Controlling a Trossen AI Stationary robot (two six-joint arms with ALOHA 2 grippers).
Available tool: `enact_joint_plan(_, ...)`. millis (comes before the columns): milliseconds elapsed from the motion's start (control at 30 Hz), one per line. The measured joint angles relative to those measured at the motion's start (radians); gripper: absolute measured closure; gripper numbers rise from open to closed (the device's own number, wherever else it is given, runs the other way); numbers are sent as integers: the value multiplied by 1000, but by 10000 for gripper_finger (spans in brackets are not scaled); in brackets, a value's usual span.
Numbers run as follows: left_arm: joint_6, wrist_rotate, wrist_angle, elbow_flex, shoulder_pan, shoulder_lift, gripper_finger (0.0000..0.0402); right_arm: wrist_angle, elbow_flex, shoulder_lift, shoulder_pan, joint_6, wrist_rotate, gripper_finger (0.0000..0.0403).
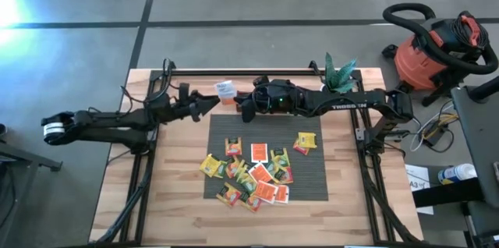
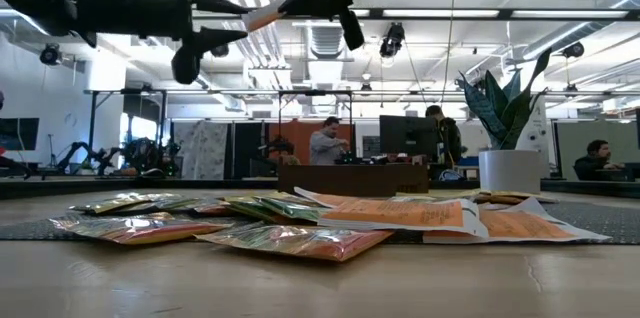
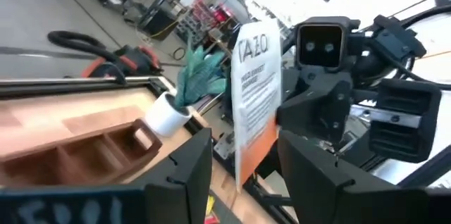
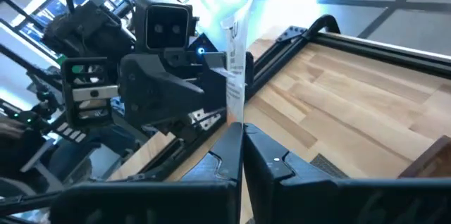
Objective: Pick & Place Tea
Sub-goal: Put the white orange tea bag into the right section of the wooden organizer
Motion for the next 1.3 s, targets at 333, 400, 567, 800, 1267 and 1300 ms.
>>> enact_joint_plan(333,-8,116,138,70,17,166,244,-10,0,2,-2,20,-25,394)
enact_joint_plan(400,11,150,136,101,18,192,250,-17,0,4,-3,10,-15,394)
enact_joint_plan(567,50,203,55,151,18,234,295,-92,0,-4,-3,-34,15,392)
enact_joint_plan(800,68,205,4,151,19,237,389,-230,3,-25,-11,-87,30,356)
enact_joint_plan(1267,255,254,-254,177,20,238,397,-471,190,-29,-46,-562,-174,254)
enact_joint_plan(1300,283,269,-269,194,19,238,397,-513,215,-16,-57,-591,-248,251)
